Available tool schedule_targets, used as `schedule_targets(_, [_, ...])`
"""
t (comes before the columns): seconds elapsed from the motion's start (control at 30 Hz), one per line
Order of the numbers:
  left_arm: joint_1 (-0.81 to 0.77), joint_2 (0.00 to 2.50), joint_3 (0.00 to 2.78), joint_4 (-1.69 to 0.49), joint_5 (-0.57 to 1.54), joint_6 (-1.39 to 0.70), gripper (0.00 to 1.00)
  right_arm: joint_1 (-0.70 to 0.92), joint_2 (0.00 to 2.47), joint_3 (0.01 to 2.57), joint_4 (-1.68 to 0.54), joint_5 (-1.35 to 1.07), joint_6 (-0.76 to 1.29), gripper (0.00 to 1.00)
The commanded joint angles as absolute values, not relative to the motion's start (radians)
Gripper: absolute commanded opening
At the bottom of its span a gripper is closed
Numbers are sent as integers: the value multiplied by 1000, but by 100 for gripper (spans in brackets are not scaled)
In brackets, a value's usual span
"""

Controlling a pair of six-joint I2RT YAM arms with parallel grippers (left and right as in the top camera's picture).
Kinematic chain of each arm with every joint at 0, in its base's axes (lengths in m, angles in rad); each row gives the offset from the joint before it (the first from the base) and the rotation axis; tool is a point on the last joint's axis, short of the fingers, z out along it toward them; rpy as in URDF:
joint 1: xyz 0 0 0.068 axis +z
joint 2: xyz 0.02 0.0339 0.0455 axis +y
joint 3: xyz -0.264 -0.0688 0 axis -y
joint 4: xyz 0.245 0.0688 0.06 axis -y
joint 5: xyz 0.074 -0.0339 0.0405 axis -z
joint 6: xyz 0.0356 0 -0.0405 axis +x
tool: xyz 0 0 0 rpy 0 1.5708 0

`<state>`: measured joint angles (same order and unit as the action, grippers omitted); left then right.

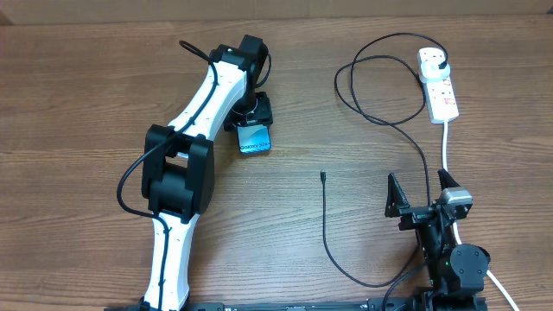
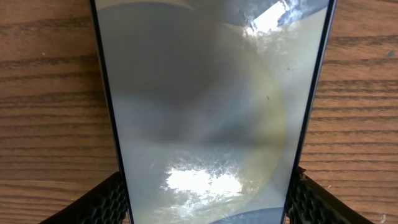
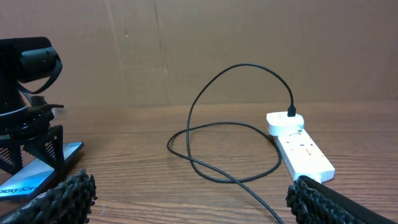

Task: Plug charger to phone and switch on socket
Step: 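Rotate the held phone upright with the left gripper, bottom edge down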

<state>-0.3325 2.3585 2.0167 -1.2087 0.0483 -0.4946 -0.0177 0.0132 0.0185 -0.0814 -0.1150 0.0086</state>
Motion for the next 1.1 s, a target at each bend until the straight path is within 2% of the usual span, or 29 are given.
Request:
schedule_targets(0.0, [-334,2360,2060,-1219,60,-505,61,-12,9,8,-77,-105,15,100])
schedule_targets(0.3, [-330,2360,2256,-1340,82,-505,61,-12,9,8,-77,-105,15,100])
schedule_targets(0.4, [-307,2360,2349,-1393,243,-504,61,-12,9,8,-77,-105,15,100])
schedule_targets(0.6, [-219,2360,2404,-1427,699,-506,61,-12,9,8,-77,-105,15,100])
schedule_targets(0.97, [-134,2360,2404,-1465,1213,-536,62,-12,9,8,-19,-108,17,100])
schedule_targets(1.07, [-134,2360,2404,-1446,1298,-565,62,-12,9,8,91,-318,205,100])
